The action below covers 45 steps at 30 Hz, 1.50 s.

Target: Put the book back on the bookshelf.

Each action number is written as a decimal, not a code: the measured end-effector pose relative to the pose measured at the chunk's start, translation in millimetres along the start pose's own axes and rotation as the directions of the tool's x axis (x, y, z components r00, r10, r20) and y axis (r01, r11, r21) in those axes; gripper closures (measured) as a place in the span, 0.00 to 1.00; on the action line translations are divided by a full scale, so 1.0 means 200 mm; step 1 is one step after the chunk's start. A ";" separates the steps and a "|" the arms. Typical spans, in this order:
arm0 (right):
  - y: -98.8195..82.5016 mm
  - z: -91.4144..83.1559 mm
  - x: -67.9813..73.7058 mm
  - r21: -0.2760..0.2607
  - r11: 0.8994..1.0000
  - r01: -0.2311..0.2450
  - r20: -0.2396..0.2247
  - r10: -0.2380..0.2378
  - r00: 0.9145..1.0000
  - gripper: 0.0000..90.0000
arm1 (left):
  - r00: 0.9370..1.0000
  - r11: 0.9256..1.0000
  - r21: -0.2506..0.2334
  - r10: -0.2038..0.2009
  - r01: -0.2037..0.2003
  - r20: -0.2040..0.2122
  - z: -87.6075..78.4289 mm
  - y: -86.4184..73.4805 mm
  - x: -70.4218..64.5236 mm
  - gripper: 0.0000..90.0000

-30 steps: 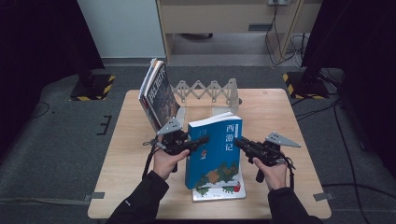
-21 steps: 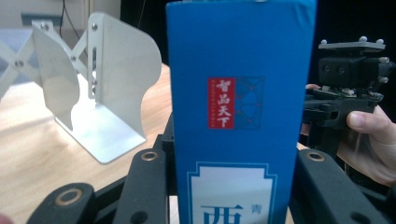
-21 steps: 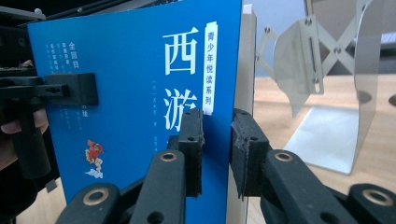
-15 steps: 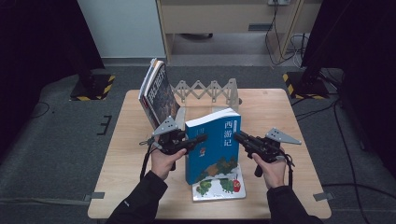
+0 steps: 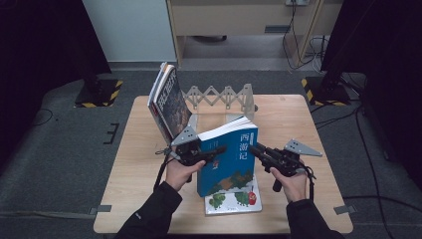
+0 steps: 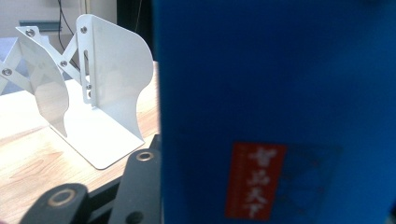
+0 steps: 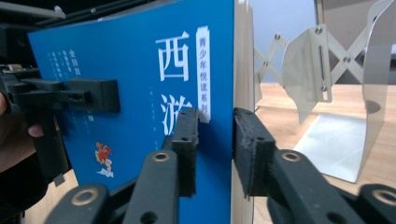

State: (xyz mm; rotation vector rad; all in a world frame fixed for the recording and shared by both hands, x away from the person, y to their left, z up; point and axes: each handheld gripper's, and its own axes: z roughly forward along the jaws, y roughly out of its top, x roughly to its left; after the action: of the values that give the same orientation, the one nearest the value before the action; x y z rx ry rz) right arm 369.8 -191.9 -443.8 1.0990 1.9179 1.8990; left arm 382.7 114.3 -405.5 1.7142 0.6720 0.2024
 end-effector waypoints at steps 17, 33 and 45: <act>-0.05 0.02 -0.01 0.072 0.997 0.020 -0.006 -0.019 1.000 0.75 | 0.999 1.000 0.001 0.025 -0.025 0.042 -0.02 -0.03 -0.03 0.58; -0.06 -0.01 -0.06 0.112 0.994 0.019 0.060 -0.026 0.998 0.59 | 0.999 0.999 0.034 0.026 -0.024 -0.037 -0.02 -0.01 -0.06 0.67; -0.23 -0.10 -0.32 0.462 0.887 -0.013 0.379 -0.184 0.907 0.26 | 0.998 0.997 0.053 -0.049 0.051 -0.032 -0.04 0.03 -0.07 0.68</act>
State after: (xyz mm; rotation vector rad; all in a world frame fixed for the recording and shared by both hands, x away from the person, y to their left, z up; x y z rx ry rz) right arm 385.2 -242.7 -506.1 1.3763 2.1509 1.0612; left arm 370.2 113.4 -393.9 1.7465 0.7481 0.1770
